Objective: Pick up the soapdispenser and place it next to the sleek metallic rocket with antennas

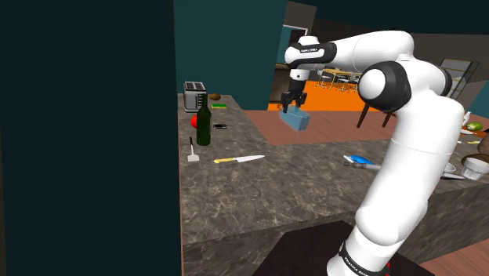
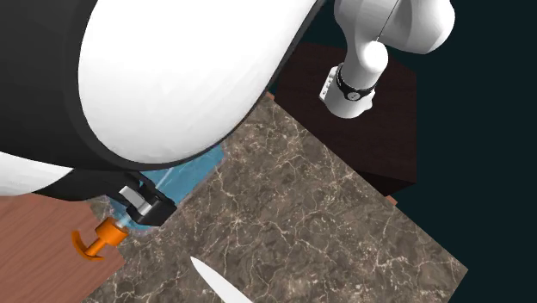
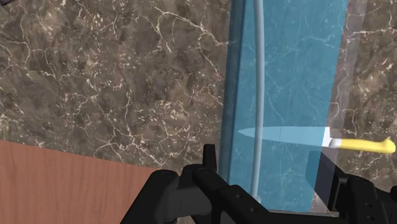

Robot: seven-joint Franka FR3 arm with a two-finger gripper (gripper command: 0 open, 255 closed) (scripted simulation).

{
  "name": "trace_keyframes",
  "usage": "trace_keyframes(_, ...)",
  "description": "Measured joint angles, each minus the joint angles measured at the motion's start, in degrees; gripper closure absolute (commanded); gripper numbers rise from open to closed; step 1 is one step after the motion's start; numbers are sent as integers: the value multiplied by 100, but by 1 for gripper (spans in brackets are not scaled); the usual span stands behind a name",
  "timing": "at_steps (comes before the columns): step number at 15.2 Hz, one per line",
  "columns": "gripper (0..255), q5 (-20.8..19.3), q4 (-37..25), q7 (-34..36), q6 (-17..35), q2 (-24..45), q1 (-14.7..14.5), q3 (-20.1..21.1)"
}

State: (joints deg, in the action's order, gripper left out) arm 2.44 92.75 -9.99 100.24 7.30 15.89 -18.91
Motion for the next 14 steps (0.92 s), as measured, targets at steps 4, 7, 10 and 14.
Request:
trace_keyframes(4,255,-46,233,-435,28,-208,238,-202)
trace_keyframes(7,255,-98,538,-787,155,-394,423,-371)
trace_keyframes(10,255,-101,551,-1195,127,-434,640,-563)
trace_keyframes(14,255,-100,568,-1690,107,-468,900,-799)
